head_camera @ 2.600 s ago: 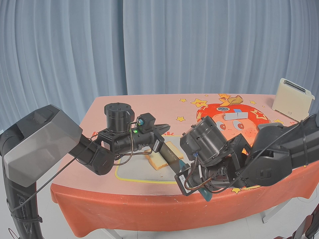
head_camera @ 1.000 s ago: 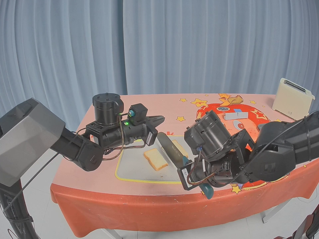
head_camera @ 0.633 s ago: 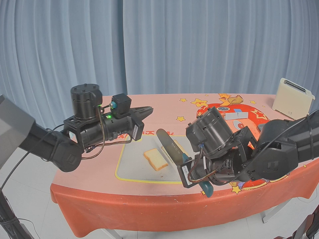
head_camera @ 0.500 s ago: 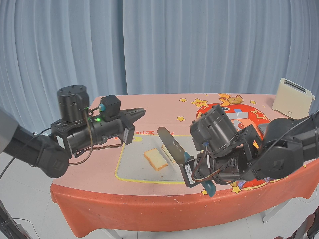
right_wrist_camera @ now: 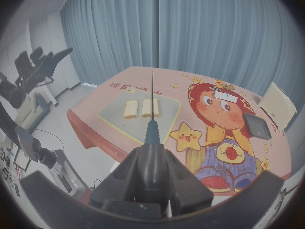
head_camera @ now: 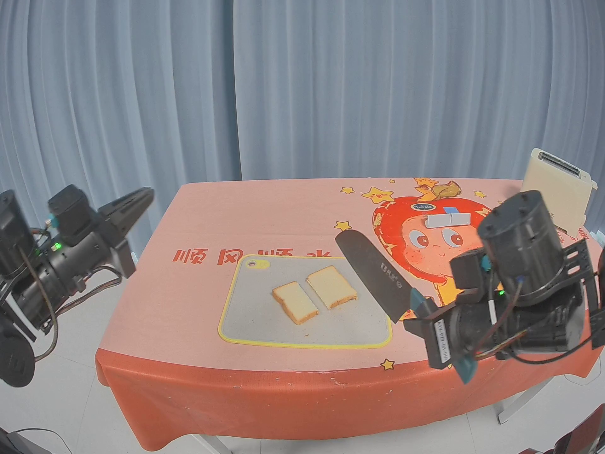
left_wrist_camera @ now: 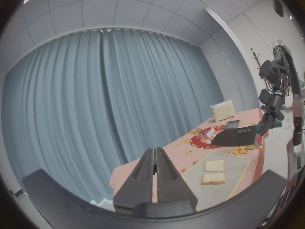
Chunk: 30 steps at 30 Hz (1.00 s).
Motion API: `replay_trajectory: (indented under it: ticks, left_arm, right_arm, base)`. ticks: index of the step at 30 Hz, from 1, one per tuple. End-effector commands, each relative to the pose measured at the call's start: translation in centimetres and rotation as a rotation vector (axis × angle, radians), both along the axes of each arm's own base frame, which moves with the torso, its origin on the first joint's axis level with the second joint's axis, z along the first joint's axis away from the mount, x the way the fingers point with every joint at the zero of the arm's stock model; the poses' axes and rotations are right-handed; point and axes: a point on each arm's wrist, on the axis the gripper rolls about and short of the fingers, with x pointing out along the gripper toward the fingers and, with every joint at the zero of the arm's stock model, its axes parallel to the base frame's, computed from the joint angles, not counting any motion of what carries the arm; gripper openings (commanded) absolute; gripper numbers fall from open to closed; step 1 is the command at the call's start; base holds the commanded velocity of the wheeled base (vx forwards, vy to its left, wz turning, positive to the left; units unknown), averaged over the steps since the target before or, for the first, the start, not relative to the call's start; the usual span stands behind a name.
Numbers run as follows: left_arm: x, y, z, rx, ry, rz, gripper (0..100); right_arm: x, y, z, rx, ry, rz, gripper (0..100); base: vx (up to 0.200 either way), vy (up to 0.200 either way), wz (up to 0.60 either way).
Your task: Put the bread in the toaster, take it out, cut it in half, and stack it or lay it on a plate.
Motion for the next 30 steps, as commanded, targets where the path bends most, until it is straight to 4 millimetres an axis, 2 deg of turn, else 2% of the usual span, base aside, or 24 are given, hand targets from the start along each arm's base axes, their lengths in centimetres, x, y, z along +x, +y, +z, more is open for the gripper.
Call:
replay_trajectory:
  ticks: [1, 4, 5, 6, 9, 13, 17, 21, 24, 25, 27, 30]
  left_arm:
    - [-4.6, 2.9, 0.2, -0.038, -0.098, 0.132, 0]
    - [-6.8, 3.2, -1.2, -0.045, -0.070, 0.132, 0]
    - [-8.1, 3.3, -1.9, -0.054, -0.057, 0.131, 0]
    - [-8.3, 3.4, -2.1, -0.058, -0.054, 0.130, 0]
    - [-11.0, 3.7, -3.0, -0.085, -0.066, 0.138, 0]
    - [-12.5, 3.9, -4.0, -0.083, -0.046, 0.162, 0]
    - [-13.7, 4.2, -4.2, -0.090, -0.038, 0.204, 0]
    - [-15.9, 4.4, -4.8, -0.083, -0.030, 0.213, 0]
    - [-18.2, 4.8, -5.9, -0.078, -0.015, 0.245, 0]
    - [-18.3, 4.8, -6.0, -0.078, -0.015, 0.246, 0]
    - [-20.0, 5.0, -7.3, -0.072, 0.008, 0.299, 0]
    - [-21.3, 5.1, -8.8, -0.066, 0.046, 0.307, 0]
  right_arm:
    - [-2.4, -3.8, 3.1, 0.144, -0.081, -0.012, 0]
    - [-2.3, -4.3, 2.8, 0.158, -0.091, -0.021, 0]
    - [-2.3, -4.4, 2.3, 0.154, -0.084, -0.023, 0]
    - [-2.3, -4.5, 2.2, 0.152, -0.085, -0.022, 0]
    - [-1.3, -5.1, 2.1, 0.186, -0.130, -0.069, 0]
    - [-0.7, -5.6, 2.0, 0.209, -0.180, -0.095, 0]
    - [-1.1, -5.9, 2.0, 0.213, -0.234, -0.072, 0]
    - [-1.5, -6.3, 2.7, 0.254, -0.287, -0.073, 0]
    - [-1.8, -6.6, 3.2, 0.270, -0.304, -0.073, 0]
    - [-1.9, -6.6, 3.2, 0.271, -0.305, -0.073, 0]
    - [-2.0, -6.8, 3.4, 0.275, -0.312, -0.077, 0]
    - [-2.0, -6.8, 3.3, 0.272, -0.311, -0.078, 0]
  base:
    - [0.000, 0.000, 0.00]
    - [0.000, 0.000, 0.00]
    - [0.000, 0.000, 0.00]
    - [0.000, 0.000, 0.00]
    - [0.000, 0.000, 0.00]
    - [0.000, 0.000, 0.00]
    - [0.000, 0.000, 0.00]
    - [0.000, 0.000, 0.00]
    - [0.000, 0.000, 0.00]
    - [0.000, 0.000, 0.00]
    - [0.000, 0.000, 0.00]
    - [0.000, 0.000, 0.00]
